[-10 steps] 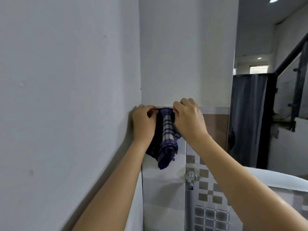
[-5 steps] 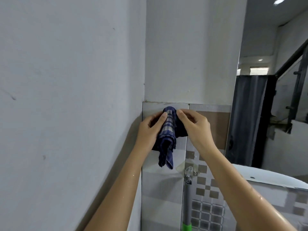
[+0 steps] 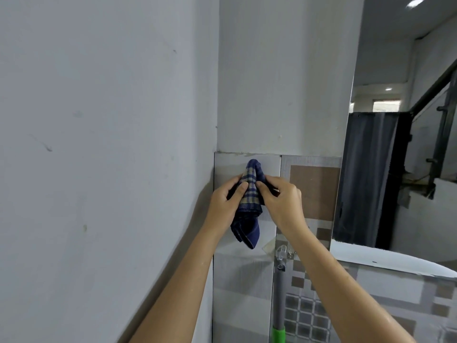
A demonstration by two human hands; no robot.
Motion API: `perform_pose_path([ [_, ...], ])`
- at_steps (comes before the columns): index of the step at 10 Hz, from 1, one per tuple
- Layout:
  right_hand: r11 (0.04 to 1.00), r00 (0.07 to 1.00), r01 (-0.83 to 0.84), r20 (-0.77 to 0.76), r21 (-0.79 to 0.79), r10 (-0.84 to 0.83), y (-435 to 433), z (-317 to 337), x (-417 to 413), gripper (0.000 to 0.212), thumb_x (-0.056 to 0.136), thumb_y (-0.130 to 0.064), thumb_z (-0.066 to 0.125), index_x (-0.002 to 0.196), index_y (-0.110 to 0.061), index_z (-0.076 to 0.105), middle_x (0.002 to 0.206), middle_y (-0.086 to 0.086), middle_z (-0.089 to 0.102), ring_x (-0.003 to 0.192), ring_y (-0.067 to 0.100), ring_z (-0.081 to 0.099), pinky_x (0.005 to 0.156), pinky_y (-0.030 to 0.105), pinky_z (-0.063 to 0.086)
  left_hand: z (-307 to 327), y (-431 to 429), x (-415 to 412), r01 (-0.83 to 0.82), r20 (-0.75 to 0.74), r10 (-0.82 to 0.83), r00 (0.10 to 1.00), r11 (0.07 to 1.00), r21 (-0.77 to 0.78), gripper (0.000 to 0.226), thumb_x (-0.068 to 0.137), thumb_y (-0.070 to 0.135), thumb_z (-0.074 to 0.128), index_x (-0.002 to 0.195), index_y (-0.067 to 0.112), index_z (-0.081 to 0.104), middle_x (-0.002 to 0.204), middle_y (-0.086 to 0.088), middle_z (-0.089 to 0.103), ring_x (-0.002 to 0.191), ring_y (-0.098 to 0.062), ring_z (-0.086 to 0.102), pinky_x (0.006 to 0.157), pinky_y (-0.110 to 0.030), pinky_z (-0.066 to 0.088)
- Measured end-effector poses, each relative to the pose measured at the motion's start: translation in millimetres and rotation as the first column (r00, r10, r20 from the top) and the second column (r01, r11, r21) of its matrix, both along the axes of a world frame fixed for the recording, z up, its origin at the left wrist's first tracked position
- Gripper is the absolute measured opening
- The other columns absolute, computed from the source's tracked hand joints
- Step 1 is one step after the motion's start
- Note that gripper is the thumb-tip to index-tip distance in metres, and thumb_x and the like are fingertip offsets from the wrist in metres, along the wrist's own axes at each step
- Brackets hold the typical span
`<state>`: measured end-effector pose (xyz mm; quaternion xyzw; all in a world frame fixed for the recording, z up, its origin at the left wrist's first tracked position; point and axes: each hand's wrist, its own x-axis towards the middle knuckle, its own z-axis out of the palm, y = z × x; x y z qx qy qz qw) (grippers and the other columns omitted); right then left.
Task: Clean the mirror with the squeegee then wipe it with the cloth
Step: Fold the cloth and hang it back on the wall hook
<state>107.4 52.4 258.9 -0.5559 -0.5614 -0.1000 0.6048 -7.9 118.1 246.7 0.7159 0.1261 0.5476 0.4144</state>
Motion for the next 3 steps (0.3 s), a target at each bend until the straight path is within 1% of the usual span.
perform_pose_path([
  [1,0.998,0.999,0.034,0.021,-0.054,-0.033,-9.1,1.3,-4.8,0.016,0.091,-0.019,0.055,0.096,-0.011,0.068,0.087,0.007,0.069,0.078,0.019,0.062,0.073,0.031,0.052,3.0,-9.3,-3.8,-0.134,-0.093,0.140,0.986,0.989,0.069,0.029,0.095,0.025,0.049,0.121,0.016,0.058,0.111,0.004,0.065,0.103,-0.011,0.061,0.087,-0.026,0.051],
  [2,0.992,0.997,0.058,0.055,-0.111,-0.052,-35.5,3.8,-13.1,0.016,0.091,-0.014,0.053,0.099,-0.009,0.066,0.089,0.005,0.067,0.082,0.021,0.058,0.074,0.029,0.045,9.8,-38.6,-11.9,-0.290,-0.142,0.316,0.938,0.940,0.179,0.032,0.097,0.019,0.045,0.127,0.012,0.051,0.114,0.006,0.055,0.111,-0.012,0.051,0.085,-0.014,0.035],
  [3,0.991,0.996,0.052,0.077,-0.124,-0.042,-61.2,4.3,-18.1,0.018,0.092,-0.012,0.051,0.103,-0.006,0.064,0.087,0.001,0.061,0.080,0.017,0.053,0.072,0.026,0.040,8.0,-54.0,-18.0,-0.358,-0.194,0.412,0.891,0.897,0.261,0.041,0.098,0.026,0.041,0.137,0.010,0.040,0.140,-0.003,0.044,0.129,-0.016,0.038,0.095,-0.010,0.023],
])
